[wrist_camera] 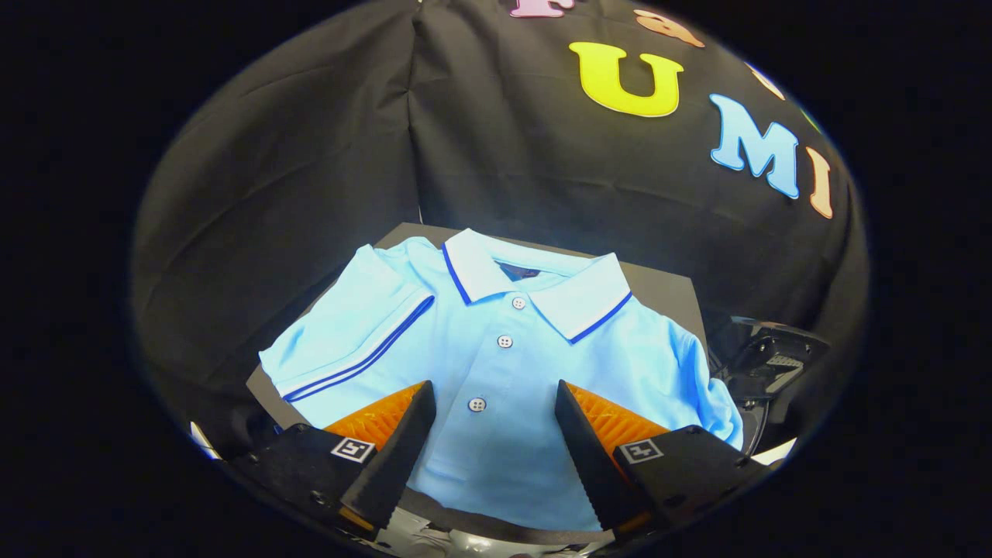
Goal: Put the clothes into the washing machine and then close the washing machine lid.
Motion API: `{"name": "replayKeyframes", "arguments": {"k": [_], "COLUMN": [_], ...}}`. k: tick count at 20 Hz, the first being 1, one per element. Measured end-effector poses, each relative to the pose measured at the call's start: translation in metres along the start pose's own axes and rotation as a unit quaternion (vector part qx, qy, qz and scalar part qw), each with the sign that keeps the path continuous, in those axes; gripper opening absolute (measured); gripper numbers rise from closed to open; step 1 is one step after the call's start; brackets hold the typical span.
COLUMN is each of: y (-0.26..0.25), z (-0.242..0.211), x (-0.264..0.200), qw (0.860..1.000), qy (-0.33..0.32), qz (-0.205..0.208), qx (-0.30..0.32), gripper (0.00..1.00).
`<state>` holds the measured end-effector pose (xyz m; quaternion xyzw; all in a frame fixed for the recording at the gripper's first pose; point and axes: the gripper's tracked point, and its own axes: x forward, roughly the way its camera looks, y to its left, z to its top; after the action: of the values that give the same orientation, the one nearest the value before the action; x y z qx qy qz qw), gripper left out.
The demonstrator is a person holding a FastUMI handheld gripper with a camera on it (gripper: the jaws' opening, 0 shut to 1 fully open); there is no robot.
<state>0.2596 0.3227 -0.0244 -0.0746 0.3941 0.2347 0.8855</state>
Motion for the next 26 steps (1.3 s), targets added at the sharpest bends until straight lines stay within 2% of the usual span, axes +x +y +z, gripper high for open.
{"name": "replayKeyframes", "arguments": {"k": [5, 8, 9, 10, 11, 12, 15, 20, 26], "y": [0.007, 0.019, 0.018, 0.020, 0.017, 0.018, 0.019, 0.018, 0.003], "z": [-0.002, 0.003, 0.002, 0.002, 0.006, 0.003, 0.008, 0.020, 0.057], "x": [0.001, 0.001, 0.002, 0.002, 0.005, 0.003, 0.002, -0.008, -0.038], "qw": [1.000, 0.998, 0.998, 0.998, 0.998, 0.998, 0.998, 0.998, 0.996], "qy": [0.014, 0.009, 0.009, 0.008, 0.002, 0.002, -0.002, -0.010, -0.049], "qz": [0.020, 0.054, 0.057, 0.062, 0.061, 0.063, 0.058, 0.064, 0.072], "qx": [0.003, 0.006, 0.010, 0.013, 0.022, 0.019, -0.009, -0.001, 0.010], "gripper": [0.93, 0.24, 0.24, 0.08, 0.08, 0.01, 0.02, 0.01, 0.01]}}
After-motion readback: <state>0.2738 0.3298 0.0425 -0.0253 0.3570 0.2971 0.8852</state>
